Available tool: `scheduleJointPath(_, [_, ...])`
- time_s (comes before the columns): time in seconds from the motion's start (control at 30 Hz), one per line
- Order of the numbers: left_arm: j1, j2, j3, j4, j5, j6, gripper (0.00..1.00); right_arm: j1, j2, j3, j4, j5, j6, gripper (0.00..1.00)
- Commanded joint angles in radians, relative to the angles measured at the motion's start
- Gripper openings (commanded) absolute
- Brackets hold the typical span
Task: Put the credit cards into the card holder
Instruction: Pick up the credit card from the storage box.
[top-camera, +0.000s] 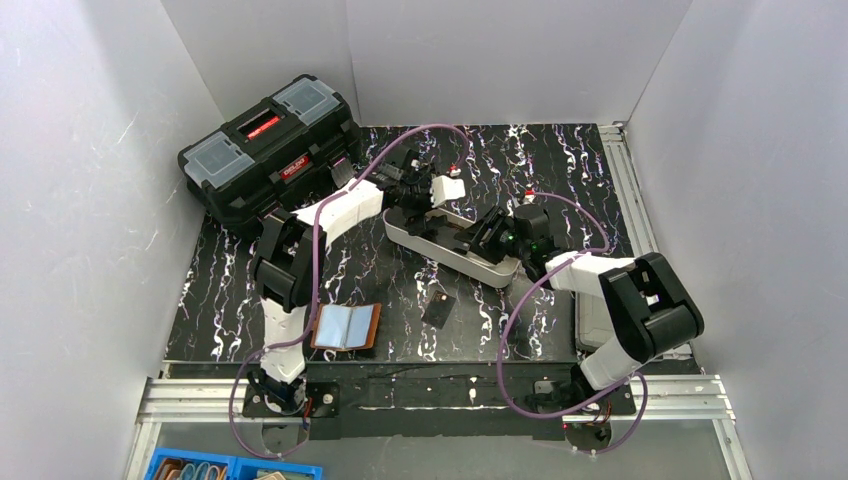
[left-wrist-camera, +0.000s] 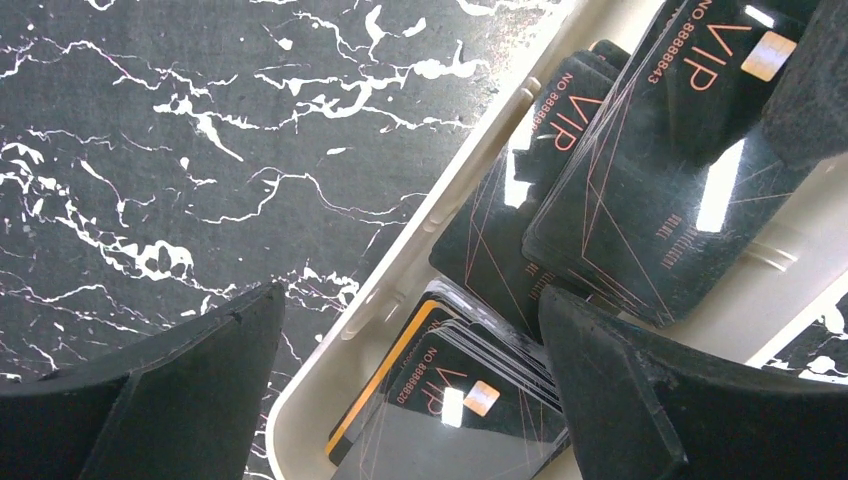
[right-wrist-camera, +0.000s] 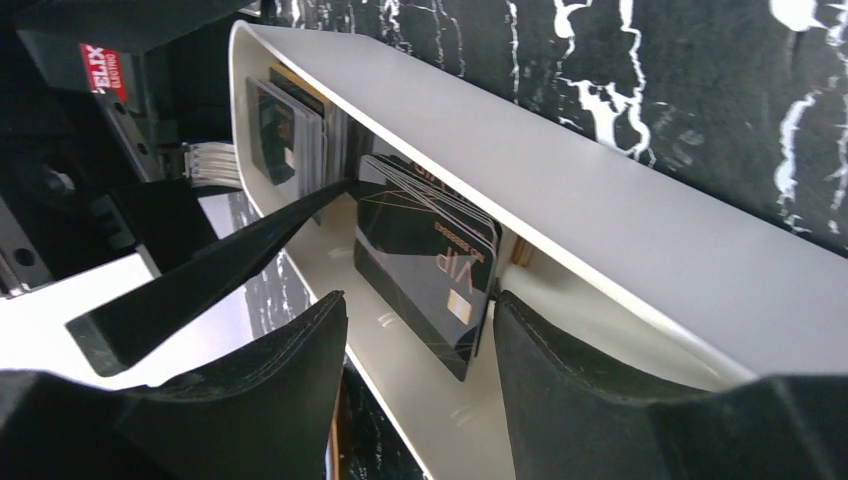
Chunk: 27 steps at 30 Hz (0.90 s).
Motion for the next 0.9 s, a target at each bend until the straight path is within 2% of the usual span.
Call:
scheduleJointPath(0.0, [-0.015,-0.032,-0.029,0.002,-0.023,0.041,0.99,-0.011,0.023,0.002,0.111,-0.054,0.041,0.62])
scheduleJointPath(0.3, [-0.026,-0.037,-0.036,0.003,-0.024,0.021,0.99,-0.009,0.005,0.023,0.088,-0.065,0.029,0.59])
scheduleJointPath(0.53, [-0.026,-0.057,-0.042,-0.014,-0.011,-0.008,0.99,0.005,0.039,0.077,0.103,-0.095,0.031,0.42])
scheduleJointPath(0.6, [-0.025,-0.061,-0.039,-0.017,-0.014,-0.013,0.99,0.015,0.029,0.096,0.086,-0.094,0.014,0.43])
scheduleJointPath(0.73, [-0.02,-0.067,-0.022,-0.029,-0.012,-0.034,0.99,0.033,0.037,0.132,0.048,-0.085,-0.014,0.51])
scheduleJointPath(0.77, [-0.018,-0.069,-0.013,-0.036,-0.014,-0.039,0.99,0.034,0.042,0.136,0.039,-0.078,-0.014,0.48])
scheduleJointPath(0.87, [0.001,-0.087,0.04,-0.071,-0.02,-0.074,0.99,0.036,0.052,0.156,-0.013,-0.052,-0.023,0.29])
